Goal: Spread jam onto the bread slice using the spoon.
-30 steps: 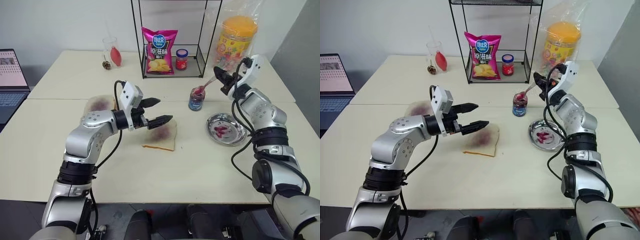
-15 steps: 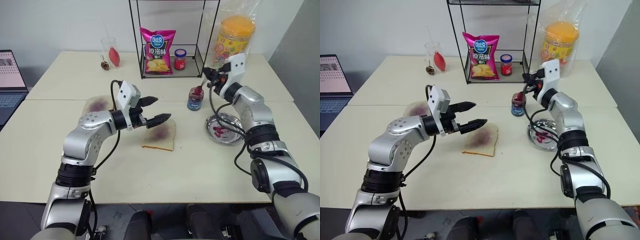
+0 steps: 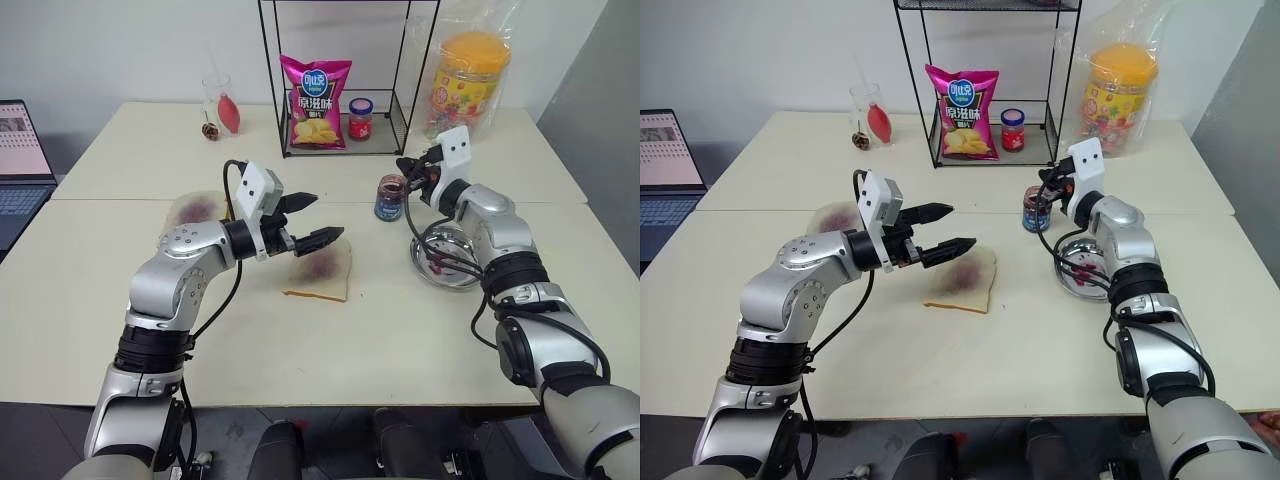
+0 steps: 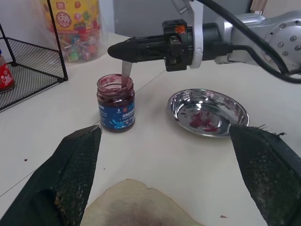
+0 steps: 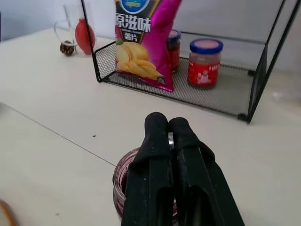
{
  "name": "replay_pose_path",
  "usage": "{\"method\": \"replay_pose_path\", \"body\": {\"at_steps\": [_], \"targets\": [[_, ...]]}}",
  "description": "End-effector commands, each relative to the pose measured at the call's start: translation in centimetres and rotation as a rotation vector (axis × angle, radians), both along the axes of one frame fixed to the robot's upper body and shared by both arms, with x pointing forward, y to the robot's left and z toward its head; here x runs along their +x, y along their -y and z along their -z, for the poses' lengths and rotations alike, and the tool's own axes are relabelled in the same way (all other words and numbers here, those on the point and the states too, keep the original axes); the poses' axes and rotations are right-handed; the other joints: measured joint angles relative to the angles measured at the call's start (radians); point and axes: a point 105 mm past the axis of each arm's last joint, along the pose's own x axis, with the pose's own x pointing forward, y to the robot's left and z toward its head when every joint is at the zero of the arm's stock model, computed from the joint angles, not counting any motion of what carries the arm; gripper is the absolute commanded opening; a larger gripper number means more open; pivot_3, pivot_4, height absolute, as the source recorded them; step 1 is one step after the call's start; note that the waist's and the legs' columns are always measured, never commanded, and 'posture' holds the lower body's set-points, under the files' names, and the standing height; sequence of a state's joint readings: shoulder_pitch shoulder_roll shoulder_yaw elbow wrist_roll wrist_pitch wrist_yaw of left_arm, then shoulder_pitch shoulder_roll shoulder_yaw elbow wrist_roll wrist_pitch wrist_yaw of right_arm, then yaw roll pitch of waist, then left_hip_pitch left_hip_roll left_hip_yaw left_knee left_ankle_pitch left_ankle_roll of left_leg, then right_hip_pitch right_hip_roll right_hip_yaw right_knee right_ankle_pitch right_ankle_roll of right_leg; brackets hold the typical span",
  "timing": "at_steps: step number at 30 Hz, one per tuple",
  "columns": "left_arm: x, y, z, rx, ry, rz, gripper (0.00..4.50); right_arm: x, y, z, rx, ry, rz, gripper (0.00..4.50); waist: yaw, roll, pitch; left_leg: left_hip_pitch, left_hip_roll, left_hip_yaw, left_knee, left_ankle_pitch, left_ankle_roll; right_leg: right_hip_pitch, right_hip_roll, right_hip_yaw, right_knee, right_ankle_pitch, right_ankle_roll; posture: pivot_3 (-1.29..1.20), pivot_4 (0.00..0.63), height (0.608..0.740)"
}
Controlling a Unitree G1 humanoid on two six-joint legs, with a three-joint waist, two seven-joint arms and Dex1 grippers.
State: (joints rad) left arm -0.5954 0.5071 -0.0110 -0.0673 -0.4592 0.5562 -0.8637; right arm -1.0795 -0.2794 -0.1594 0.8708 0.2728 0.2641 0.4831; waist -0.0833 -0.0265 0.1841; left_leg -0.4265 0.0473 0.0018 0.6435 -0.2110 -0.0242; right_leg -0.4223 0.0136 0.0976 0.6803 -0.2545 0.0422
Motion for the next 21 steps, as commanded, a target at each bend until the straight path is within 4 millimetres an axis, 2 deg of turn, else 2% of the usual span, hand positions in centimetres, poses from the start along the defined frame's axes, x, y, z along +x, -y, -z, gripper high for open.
{"method": "replay_pose_path", "body": {"at_steps": [1, 4, 8, 21], "targets": [[-0.1, 0.1, -1.3, -0.009, 0.061, 0.009, 4.5, 0.4, 0.5, -3.4, 0.192, -0.006, 0.025, 0.02, 0.0, 0.0, 0.0, 0.0, 0.0, 0.0, 0.0, 0.0, 0.0, 0.0, 0.0, 0.0, 0.0, 0.0, 0.0, 0.0, 0.15, 0.74], [-0.1, 0.1, -1.4, -0.012, 0.063, 0.006, 4.5, 0.5, 0.8, -3.2, 0.237, -0.046, 0.034, 0.02, 0.0, 0.0, 0.0, 0.0, 0.0, 0.0, 0.0, 0.0, 0.0, 0.0, 0.0, 0.0, -0.001, 0.0, 0.0, 0.0, 0.15, 0.74], [0.0, 0.0, -1.3, -0.017, 0.062, -0.002, 4.5, 0.6, 1.4, -3.4, 0.395, -0.118, 0.061, 0.02, 0.0, 0.0, 0.0, 0.0, 0.0, 0.0, -0.001, 0.0, 0.0, 0.0, 0.0, 0.0, -0.001, 0.0, 0.0, 0.0, 0.15, 0.74], [0.2, 0.0, -1.1, -0.017, 0.053, -0.002, 4.5, 0.8, 3.0, -3.0, 0.633, -0.241, 0.138, 0.02, -0.001, 0.0, 0.0, 0.0, 0.0, 0.0, -0.001, 0.0, 0.0, 0.0, 0.0, 0.0, -0.001, 0.0, 0.0, 0.0, 0.15, 0.74]]}}
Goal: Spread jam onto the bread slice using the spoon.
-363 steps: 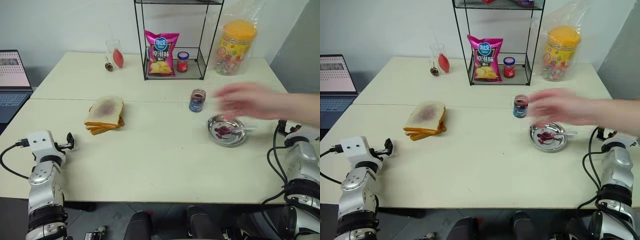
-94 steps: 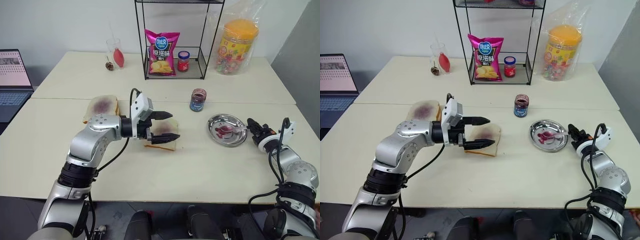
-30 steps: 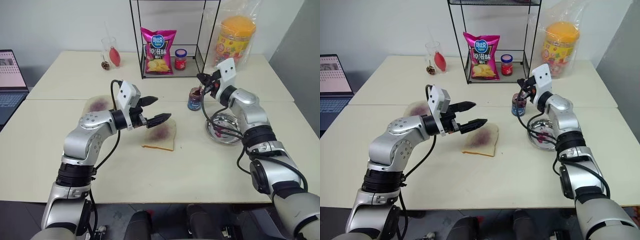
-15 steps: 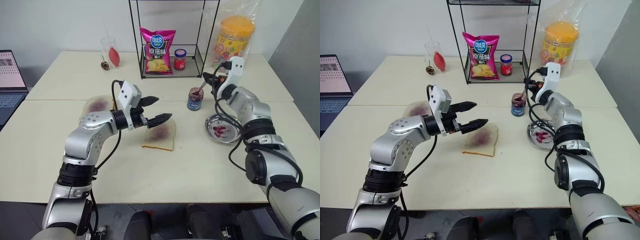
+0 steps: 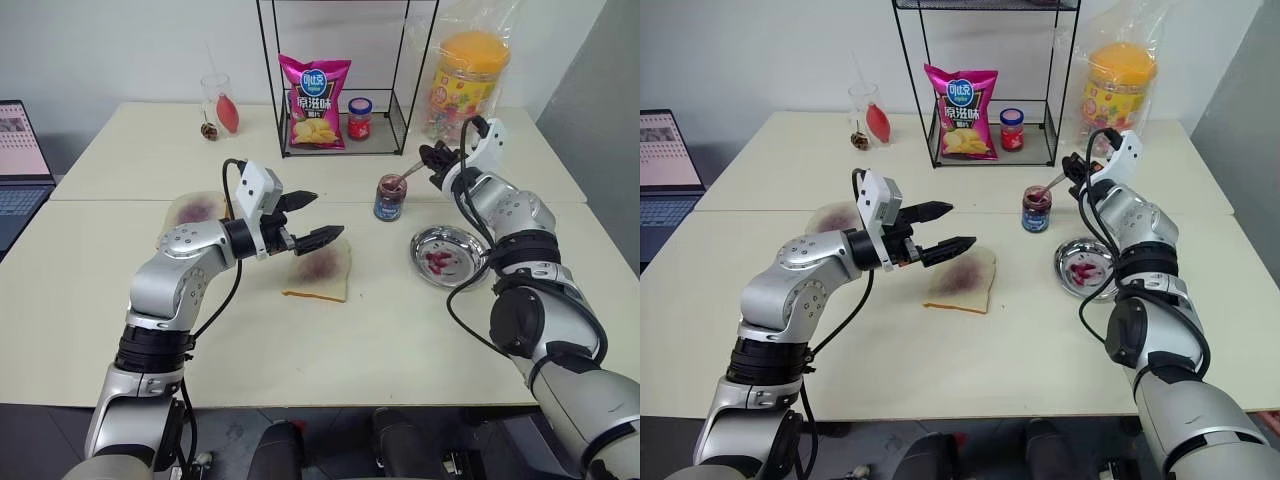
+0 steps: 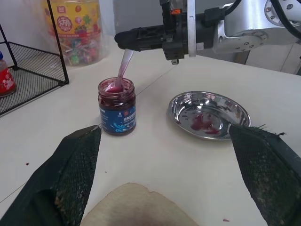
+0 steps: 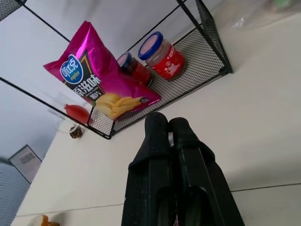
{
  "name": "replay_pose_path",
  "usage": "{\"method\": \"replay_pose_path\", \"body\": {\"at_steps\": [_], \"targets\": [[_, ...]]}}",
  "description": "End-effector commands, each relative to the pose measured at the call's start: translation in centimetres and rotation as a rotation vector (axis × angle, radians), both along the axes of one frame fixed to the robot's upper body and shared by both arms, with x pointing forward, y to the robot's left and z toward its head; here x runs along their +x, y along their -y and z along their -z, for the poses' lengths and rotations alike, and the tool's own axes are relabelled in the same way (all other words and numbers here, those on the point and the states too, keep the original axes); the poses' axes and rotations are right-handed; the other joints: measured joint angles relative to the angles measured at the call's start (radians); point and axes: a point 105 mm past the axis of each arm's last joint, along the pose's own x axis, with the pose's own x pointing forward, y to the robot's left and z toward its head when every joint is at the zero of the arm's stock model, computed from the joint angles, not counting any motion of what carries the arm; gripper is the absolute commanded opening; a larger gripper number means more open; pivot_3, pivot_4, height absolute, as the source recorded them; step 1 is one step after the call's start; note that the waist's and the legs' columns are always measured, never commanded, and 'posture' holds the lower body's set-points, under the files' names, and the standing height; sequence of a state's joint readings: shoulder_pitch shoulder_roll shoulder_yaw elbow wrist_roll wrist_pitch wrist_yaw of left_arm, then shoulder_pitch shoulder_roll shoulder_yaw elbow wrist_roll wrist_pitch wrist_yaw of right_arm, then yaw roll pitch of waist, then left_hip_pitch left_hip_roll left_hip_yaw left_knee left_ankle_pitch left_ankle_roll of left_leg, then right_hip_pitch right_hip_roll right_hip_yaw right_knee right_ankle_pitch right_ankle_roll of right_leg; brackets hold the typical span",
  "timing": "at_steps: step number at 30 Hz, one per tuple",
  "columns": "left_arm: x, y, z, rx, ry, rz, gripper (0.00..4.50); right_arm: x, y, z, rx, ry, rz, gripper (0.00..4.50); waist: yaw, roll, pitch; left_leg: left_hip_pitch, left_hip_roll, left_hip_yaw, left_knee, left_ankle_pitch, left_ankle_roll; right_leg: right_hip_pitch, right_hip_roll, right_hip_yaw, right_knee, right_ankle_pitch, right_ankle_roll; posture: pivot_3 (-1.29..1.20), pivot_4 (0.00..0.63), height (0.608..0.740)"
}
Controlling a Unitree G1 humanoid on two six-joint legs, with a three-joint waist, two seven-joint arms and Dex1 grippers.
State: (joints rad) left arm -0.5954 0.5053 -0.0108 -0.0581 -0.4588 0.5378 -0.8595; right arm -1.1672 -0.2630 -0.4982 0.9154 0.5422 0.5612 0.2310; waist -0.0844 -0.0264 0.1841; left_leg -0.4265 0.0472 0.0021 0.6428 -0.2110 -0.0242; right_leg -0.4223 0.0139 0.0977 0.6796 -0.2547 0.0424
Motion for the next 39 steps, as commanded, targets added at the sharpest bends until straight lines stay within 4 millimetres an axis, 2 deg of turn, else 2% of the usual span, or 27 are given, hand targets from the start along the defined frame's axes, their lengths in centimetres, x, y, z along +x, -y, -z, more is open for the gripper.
{"method": "replay_pose_path", "body": {"at_steps": [1, 6, 11, 20, 35, 39], "targets": [[0.1, 0.1, -1.1, -0.011, 0.043, 0.005, 4.5, 0.1, 0.4, -2.2, 0.097, 0.027, 0.015, 0.02, 0.0, 0.0, 0.0, 0.0, 0.0, 0.0, 0.0, 0.0, 0.0, 0.0, 0.0, 0.0, 0.0, 0.0, 0.0, 0.0, 0.15, 0.74], [0.1, 0.1, -1.1, -0.007, 0.043, 0.007, 4.5, 0.1, 0.8, -2.2, 0.176, -0.003, 0.026, 0.02, 0.0, 0.0, 0.0, 0.0, 0.0, 0.0, 0.0, 0.0, 0.0, 0.0, 0.0, 0.0, 0.0, 0.0, 0.0, 0.0, 0.15, 0.74], [0.1, 0.1, -1.1, -0.004, 0.042, 0.011, 4.5, 0.1, 1.1, -2.6, 0.165, 0.008, 0.039, 0.02, 0.0, 0.0, 0.0, 0.0, 0.0, 0.0, 0.0, 0.0, 0.0, 0.0, 0.0, 0.0, 0.0, 0.0, 0.0, 0.0, 0.15, 0.74], [0.3, -0.1, -1.3, 0.002, 0.046, 0.009, 4.5, 0.0, 1.7, -4.2, 0.186, 0.042, 0.067, 0.02, -0.001, 0.0, 0.0, 0.0, 0.0, 0.0, 0.0, 0.0, 0.0, 0.0, 0.0, 0.0, 0.0, 0.0, 0.0, 0.0, 0.15, 0.74], [0.8, -0.9, -2.2, 0.011, 0.063, 0.003, 4.5, -0.9, 4.6, -5.0, 0.281, 0.057, 0.156, 0.02, 0.0, 0.0, 0.0, 0.0, 0.0, 0.0, -0.001, 0.0, 0.0, 0.0, 0.0, 0.0, -0.001, 0.0, 0.0, 0.0, 0.15, 0.74], [0.7, -1.1, -2.3, 0.008, 0.056, 0.009, 4.5, -1.2, 4.3, -5.4, 0.318, 0.064, 0.141, 0.02, 0.0, 0.0, 0.0, 0.0, 0.0, 0.0, -0.001, 0.0, 0.0, 0.0, 0.0, 0.0, -0.001, 0.0, 0.0, 0.0, 0.15, 0.74]]}}
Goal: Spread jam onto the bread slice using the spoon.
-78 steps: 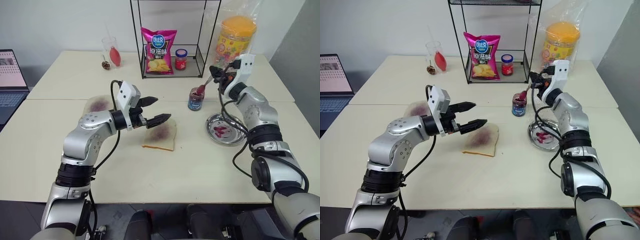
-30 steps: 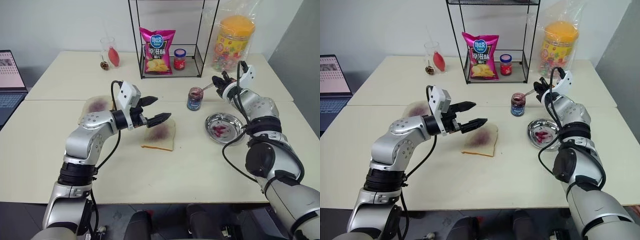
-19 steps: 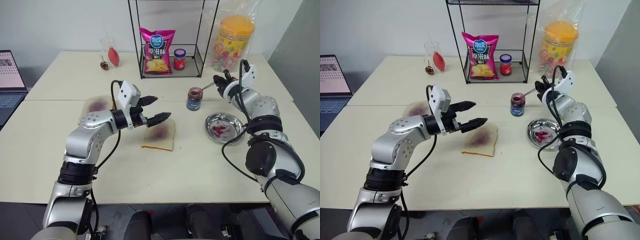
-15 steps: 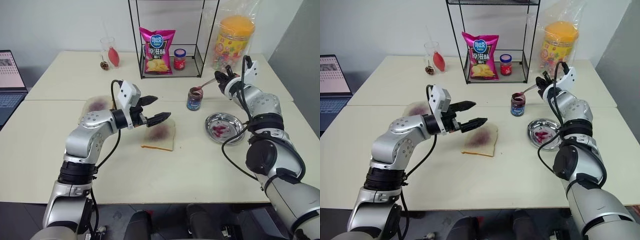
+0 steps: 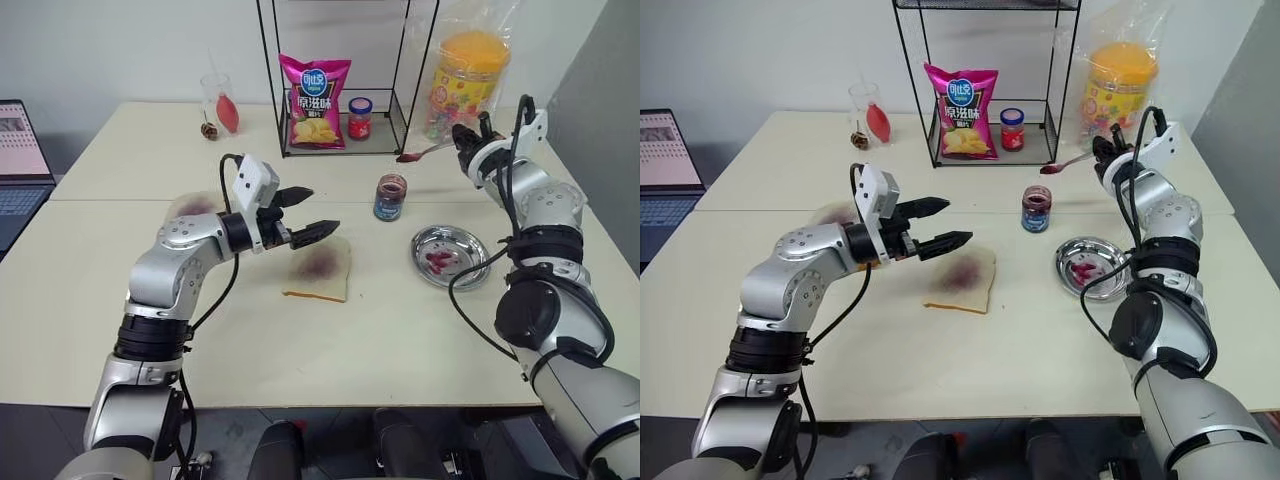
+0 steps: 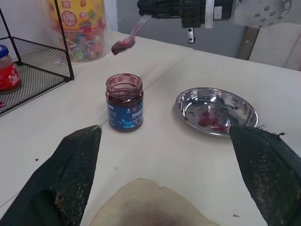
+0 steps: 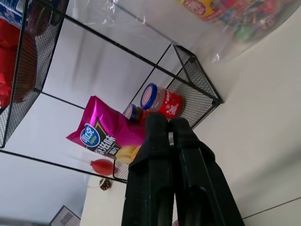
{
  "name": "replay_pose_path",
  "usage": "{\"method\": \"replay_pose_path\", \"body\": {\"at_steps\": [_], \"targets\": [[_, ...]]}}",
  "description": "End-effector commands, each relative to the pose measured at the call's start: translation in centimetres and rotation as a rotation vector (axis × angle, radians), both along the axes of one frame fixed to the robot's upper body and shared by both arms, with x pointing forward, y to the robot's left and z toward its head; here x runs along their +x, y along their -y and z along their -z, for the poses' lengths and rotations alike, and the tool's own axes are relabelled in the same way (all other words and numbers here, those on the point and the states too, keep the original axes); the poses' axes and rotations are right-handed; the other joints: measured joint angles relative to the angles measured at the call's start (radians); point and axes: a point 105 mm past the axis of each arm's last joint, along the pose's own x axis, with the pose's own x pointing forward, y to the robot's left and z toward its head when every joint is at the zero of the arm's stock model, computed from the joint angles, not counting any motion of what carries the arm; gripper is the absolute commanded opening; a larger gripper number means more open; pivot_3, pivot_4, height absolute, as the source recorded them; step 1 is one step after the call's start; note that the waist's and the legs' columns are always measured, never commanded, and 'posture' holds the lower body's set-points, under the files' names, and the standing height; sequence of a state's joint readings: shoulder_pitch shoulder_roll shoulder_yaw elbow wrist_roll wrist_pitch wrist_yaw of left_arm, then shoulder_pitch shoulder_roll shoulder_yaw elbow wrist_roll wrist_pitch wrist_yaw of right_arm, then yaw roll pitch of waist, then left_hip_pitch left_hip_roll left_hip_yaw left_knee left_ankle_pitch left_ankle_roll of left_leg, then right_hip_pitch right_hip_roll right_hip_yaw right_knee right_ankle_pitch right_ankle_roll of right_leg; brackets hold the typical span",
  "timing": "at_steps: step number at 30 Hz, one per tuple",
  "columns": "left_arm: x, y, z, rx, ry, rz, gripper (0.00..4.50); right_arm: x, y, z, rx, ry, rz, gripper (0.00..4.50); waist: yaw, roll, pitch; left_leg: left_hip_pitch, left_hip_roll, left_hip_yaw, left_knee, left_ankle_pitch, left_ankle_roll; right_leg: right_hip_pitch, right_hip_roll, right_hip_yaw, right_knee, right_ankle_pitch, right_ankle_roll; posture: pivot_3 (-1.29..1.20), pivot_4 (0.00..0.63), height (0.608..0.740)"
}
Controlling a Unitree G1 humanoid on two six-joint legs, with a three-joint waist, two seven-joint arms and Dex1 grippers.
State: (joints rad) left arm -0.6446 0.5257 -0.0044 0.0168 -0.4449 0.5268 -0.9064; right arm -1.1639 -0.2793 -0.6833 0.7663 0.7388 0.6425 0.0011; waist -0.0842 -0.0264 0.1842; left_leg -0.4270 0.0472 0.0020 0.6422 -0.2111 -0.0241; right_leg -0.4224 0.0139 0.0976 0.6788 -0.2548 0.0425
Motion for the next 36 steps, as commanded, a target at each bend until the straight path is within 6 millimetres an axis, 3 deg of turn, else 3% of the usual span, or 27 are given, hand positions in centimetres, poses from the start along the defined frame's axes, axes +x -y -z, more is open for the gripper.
{"method": "replay_pose_path", "body": {"at_steps": [1, 3, 7, 10, 14, 20, 24, 29, 36], "targets": [[-0.1, -0.4, -1.8, -0.009, 0.058, 0.005, 4.5, -0.7, -0.1, -2.6, 0.055, 0.082, -0.012, 0.02, -0.001, 0.0, 0.0, 0.0, 0.0, 0.0, 0.0, 0.0, 0.0, 0.0, 0.0, 0.0, 0.0, 0.0, 0.0, 0.0, 0.15, 0.74], [-0.2, -0.6, -1.8, -0.013, 0.057, 0.0, 4.5, -1.0, -1.1, -3.3, 0.086, 0.102, -0.044, 0.02, -0.004, 0.001, 0.0, 0.0, 0.0, 0.0, 0.0, 0.0, 0.0, 0.0, 0.0, 0.0, 0.0, 0.0, 0.0, 0.0, 0.15, 0.74], [-0.9, -1.9, -1.9, -0.016, 0.042, -0.019, 4.5, -2.5, -4.8, -4.7, 0.108, 0.15, -0.173, 0.02, -0.005, 0.001, 0.001, 0.0, 0.001, 0.0, -0.001, 0.0, 0.0, -0.001, 0.001, 0.0, 0.001, 0.0, 0.0, 0.0, 0.15, 0.74], [-2.2, -3.9, -1.1, 0.008, 0.001, -0.06, 4.5, -4.0, -7.7, -4.5, -0.003, 0.178, -0.275, 0.02, -0.006, 0.001, 0.001, 0.0, 0.001, -0.001, -0.002, 0.0, 0.0, -0.002, 0.001, 0.0, 0.001, 0.0, 0.0, 0.0, 0.15, 0.74], [-5.7, -6.8, 0.7, 0.07, -0.104, -0.107, 4.5, -6.5, -11.9, -3.4, -0.149, 0.228, -0.408, 0.02, -0.01, 0.001, 0.001, -0.001, 0.002, -0.001, -0.005, 0.0, 0.0, -0.003, 0.0, -0.001, 0.0, -0.001, -0.001, 0.0, 0.15, 0.74], [-9.4, -9.1, 2.7, 0.104, -0.213, -0.19, 4.5, -8.7, -15.6, -1.1, -0.283, 0.282, -0.537, 0.02, -0.001, 0.001, 0.001, -0.003, 0.002, -0.001, -0.007, 0.0, 0.0, -0.007, 0.0, -0.002, -0.001, -0.002, -0.001, 0.0, 0.15, 0.74], [-12.1, -9.8, 5.0, 0.161, -0.293, -0.227, 4.5, -10.9, -18.8, 2.4, -0.433, 0.327, -0.697, 0.02, -0.002, -0.001, 0.0, -0.003, 0.001, -0.001, -0.006, 0.0, 0.0, -0.006, -0.001, -0.002, 0.0, -0.003, -0.001, 0.0, 0.15, 0.74], [-12.7, -9.5, 6.1, 0.16, -0.304, -0.251, 4.5, -11.3, -19.3, 6.0, -0.551, 0.335, -0.763, 0.02, 0.002, -0.001, 0.0, -0.001, 0.001, -0.001, -0.006, 0.0, 0.0, -0.006, -0.001, -0.003, 0.001, -0.006, -0.001, 0.0, 0.15, 0.74], [-12.5, -9.1, 6.3, 0.138, -0.295, -0.264, 4.5, -10.5, -19.3, 6.7, -0.677, 0.427, -0.738, 0.02, -0.001, -0.001, 0.0, 0.003, 0.002, 0.0, -0.006, 0.0, 0.0, -0.003, -0.001, -0.001, 0.001, -0.007, -0.002, 0.0, 0.15, 0.74]]}}
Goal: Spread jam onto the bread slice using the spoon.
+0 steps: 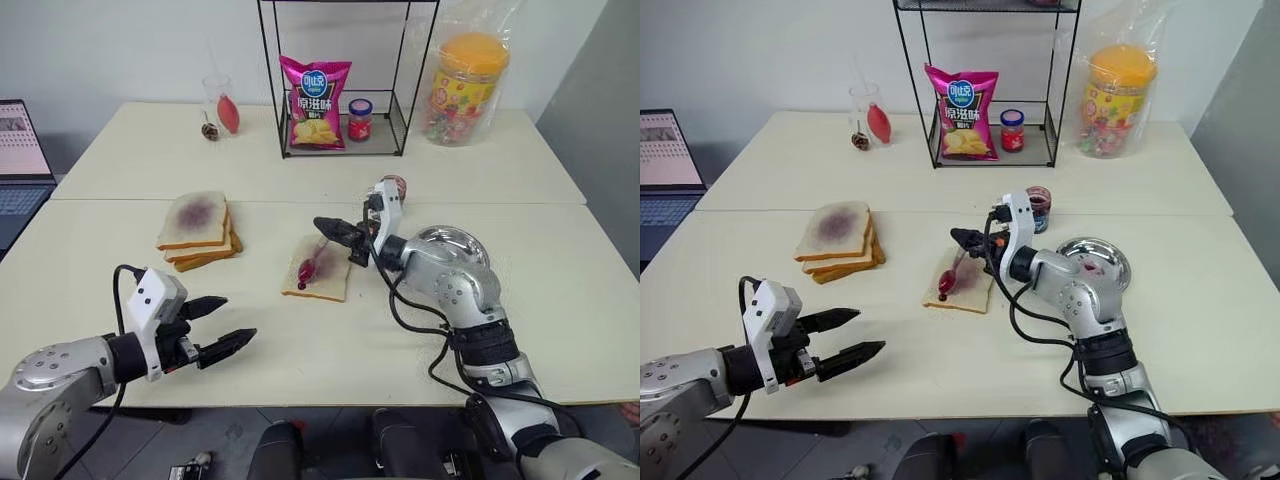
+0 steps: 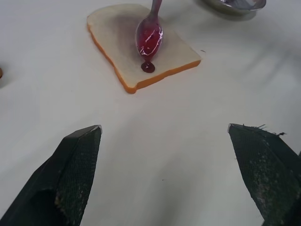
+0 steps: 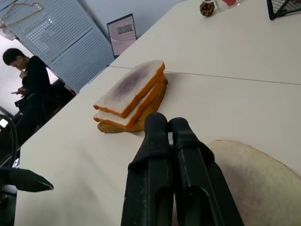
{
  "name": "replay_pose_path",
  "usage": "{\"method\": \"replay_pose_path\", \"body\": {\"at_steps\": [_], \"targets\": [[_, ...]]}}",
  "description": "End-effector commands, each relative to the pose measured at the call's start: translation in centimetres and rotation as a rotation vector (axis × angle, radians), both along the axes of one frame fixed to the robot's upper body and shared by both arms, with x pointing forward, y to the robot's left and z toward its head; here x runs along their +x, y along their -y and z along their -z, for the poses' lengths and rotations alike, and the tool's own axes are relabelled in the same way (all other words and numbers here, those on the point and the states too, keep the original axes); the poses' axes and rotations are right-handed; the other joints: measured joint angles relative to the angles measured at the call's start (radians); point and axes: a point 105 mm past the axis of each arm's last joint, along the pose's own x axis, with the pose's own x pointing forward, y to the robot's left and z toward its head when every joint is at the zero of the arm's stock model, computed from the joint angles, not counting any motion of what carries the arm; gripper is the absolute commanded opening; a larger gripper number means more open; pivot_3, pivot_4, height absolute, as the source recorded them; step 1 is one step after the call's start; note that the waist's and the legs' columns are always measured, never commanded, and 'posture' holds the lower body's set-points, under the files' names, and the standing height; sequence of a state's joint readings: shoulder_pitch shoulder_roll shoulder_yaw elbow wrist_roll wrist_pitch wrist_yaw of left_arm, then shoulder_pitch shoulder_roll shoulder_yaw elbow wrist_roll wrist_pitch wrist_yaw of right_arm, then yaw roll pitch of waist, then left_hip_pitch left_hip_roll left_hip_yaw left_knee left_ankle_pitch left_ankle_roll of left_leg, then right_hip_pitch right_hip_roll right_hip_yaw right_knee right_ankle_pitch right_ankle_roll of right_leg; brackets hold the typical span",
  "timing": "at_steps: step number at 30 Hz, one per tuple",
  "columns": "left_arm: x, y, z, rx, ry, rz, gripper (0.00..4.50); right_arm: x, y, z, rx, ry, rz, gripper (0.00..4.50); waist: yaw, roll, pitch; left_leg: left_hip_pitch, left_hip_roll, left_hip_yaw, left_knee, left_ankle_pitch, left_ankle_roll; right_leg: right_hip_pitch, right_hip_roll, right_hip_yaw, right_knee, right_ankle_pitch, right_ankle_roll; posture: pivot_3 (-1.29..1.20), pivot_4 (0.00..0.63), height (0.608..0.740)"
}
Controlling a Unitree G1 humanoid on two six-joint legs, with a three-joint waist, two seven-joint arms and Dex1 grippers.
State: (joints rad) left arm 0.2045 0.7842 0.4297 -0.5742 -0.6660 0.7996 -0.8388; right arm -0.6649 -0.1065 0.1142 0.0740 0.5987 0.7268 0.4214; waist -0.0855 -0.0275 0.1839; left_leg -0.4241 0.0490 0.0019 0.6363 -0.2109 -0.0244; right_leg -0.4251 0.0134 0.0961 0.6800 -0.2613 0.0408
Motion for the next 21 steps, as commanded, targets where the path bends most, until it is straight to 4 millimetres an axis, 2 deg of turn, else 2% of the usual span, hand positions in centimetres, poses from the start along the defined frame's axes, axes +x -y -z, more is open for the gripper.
{"method": "replay_pose_path", "body": {"at_steps": [1, 12, 19, 21], "targets": [[0.5, 0.8, -1.0, -0.008, 0.06, 0.021, 4.5, 0.7, 0.2, -1.2, -0.04, 0.161, 0.01, 0.02, 0.001, 0.0, 0.0, 0.0, 0.0, 0.0, 0.0, 0.0, 0.0, 0.0, 0.0, 0.0, 0.0, 0.0, 0.0, 0.0, 0.15, 0.74], [2.1, 0.9, -1.9, 0.0, 0.091, 0.053, 4.5, 3.8, 2.9, -2.7, -0.118, 0.328, 0.155, 0.02, 0.003, 0.0, 0.0, 0.0, -0.001, 0.0, 0.0, 0.0, 0.0, 0.0, 0.0, 0.0, 0.0, 0.0, 0.0, 0.0, 0.15, 0.74], [2.6, 0.7, -2.1, 0.004, 0.096, 0.063, 4.5, 3.7, 3.2, -4.8, -0.057, 0.325, 0.153, 0.02, 0.002, 0.0, 0.0, 0.0, 0.0, 0.0, 0.0, 0.0, 0.0, 0.001, 0.0, 0.0, 0.0, 0.0, 0.0, 0.0, 0.15, 0.74], [2.7, 0.7, -2.1, 0.005, 0.097, 0.066, 4.5, 3.2, 2.8, -5.2, 0.045, 0.218, 0.129, 0.02, 0.001, 0.0, 0.0, 0.0, 0.0, 0.0, 0.0, 0.0, 0.0, 0.001, 0.0, 0.0, 0.0, 0.001, -0.001, 0.0, 0.15, 0.74]]}}
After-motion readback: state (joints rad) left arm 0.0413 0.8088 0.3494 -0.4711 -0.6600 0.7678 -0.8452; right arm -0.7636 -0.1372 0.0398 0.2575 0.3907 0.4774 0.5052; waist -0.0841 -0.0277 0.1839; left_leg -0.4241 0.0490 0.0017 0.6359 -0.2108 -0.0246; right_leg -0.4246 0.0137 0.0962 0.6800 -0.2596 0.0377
